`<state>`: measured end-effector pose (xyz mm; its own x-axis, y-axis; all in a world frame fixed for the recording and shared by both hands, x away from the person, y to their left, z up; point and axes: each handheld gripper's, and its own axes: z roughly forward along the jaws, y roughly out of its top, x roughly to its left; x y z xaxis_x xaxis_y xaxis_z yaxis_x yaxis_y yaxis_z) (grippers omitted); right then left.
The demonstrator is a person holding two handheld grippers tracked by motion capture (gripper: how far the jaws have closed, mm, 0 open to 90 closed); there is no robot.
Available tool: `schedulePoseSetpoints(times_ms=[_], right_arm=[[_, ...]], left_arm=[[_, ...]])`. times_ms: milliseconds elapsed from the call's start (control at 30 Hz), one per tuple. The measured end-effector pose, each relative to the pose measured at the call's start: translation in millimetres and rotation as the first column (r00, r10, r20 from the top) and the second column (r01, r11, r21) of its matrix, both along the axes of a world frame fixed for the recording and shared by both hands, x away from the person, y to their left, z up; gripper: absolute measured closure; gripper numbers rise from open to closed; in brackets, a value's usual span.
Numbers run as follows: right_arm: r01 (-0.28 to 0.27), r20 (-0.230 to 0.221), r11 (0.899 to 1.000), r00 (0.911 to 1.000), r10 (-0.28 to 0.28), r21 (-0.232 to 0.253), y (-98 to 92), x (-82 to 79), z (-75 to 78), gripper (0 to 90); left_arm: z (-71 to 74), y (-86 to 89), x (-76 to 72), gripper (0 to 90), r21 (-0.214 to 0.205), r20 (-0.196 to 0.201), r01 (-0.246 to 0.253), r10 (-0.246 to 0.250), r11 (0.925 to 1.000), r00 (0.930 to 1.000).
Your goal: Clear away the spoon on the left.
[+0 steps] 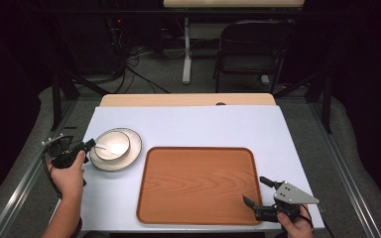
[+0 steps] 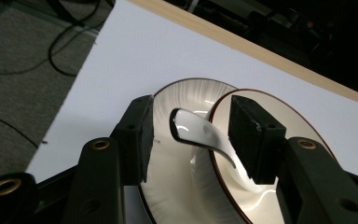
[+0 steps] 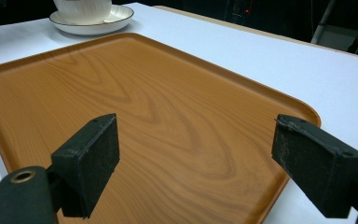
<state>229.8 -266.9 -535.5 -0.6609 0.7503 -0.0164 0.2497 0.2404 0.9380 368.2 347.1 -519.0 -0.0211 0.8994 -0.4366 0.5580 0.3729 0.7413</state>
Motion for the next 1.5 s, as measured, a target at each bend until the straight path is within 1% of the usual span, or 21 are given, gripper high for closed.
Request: schedulePoseSetpoints(times_ms=[100, 200, 333, 433, 533, 700, 800, 900, 1000, 1100, 1133, 1233, 1267, 1433, 1500], right_arm=[[0.0, 0.0, 1.0, 1.0, 0.0, 0.0, 0.0, 0.1, 0.0, 14.4], [-0.002, -0.001, 1.0, 1.0, 0.002, -0.002, 0.1, 0.0, 0.1, 14.4], [-0.001, -0.003, 1.0, 1.0, 0.001, -0.001, 0.1, 0.1, 0.0, 14.4], [0.0, -0.002, 1.0, 1.0, 0.0, 0.0, 0.1, 0.2, -0.1, 14.4], [-0.001, -0.002, 1.0, 1.0, 0.001, -0.001, 0.0, -0.1, 0.0, 14.4], [0.0, 0.0, 1.0, 1.0, 0.0, 0.001, -0.3, -0.1, 0.0, 14.4], [-0.001, -0.001, 1.0, 1.0, 0.001, 0.0, -0.1, -0.1, 0.0, 14.4], [-0.002, -0.001, 1.0, 1.0, 0.002, -0.001, 0.0, -0.2, 0.1, 14.4], [-0.001, -0.001, 1.0, 1.0, 0.001, 0.0, -0.1, -0.1, 0.0, 14.4], [-0.002, -0.001, 1.0, 1.0, 0.002, -0.001, -0.1, -0.3, 0.0, 14.4], [-0.002, -0.002, 1.0, 1.0, 0.002, -0.001, -0.1, -0.3, 0.1, 14.4], [-0.002, 0.0, 1.0, 1.0, 0.002, 0.0, -0.3, -0.2, -0.1, 14.4], [-0.002, 0.0, 1.0, 1.0, 0.002, -0.001, -0.3, -0.3, 0.0, 14.4], [-0.003, -0.001, 1.0, 1.0, 0.003, 0.0, -0.3, -0.1, -0.1, 14.4], [-0.004, -0.001, 1.0, 1.0, 0.004, -0.001, -0.1, -0.2, 0.0, 14.4]], left_arm=[[-4.5, -0.1, 2.0, 50.8, -0.025, -0.003, 0.006, -0.006, 0.9997, 1.0], [-8.0, -2.4, 4.1, 51.6, -0.032, -0.002, 0.013, -0.013, 0.9994, 0.9999], [-11.7, -7.1, 6.8, 53.2, -0.033, -0.003, 0.025, -0.026, 0.9991, 0.9997], [-13.1, -9.6, 8.4, 54.5, -0.037, 0.007, 0.024, -0.024, 0.999, 0.9997], [-13.6, -11.8, 8.9, 56.8, -0.03, 0.009, 0.021, -0.021, 0.9993, 0.9997], [-15.0, -12.2, 7.8, 60.9, -0.028, 0.029, 0.023, -0.022, 0.9993, 0.9993], [-14.2, -12.8, 8.2, 62.6, -0.012, 0.036, 0.02, -0.02, 0.9997, 0.9991], [-13.2, -13.5, 9.6, 64.5, -0.008, 0.039, 0.021, -0.02, 0.9998, 0.999], [-10.9, -14.2, 10.7, 66.0, 0.001, 0.03, 0.023, -0.023, 0.9997, 0.9993], [-7.8, -15.1, 11.6, 68.8, 0.019, 0.036, 0.02, -0.021, 0.9996, 0.9991], [-6.6, -15.2, 12.0, 69.3, 0.03, 0.03, 0.022, -0.022, 0.9993, 0.9993], [-3.5, -14.9, 13.3, 71.2, 0.041, 0.037, 0.029, -0.03, 0.9988, 0.9989], [-2.1, -14.7, 13.4, 72.1, 0.051, 0.037, 0.029, -0.031, 0.9983, 0.9988], [3.4, -15.6, 13.8, 75.1, 0.061, 0.052, 0.038, -0.041, 0.9974, 0.9978], [5.3, -16.7, 13.5, 76.9, 0.058, 0.063, 0.045, -0.048, 0.9973, 0.9969]])
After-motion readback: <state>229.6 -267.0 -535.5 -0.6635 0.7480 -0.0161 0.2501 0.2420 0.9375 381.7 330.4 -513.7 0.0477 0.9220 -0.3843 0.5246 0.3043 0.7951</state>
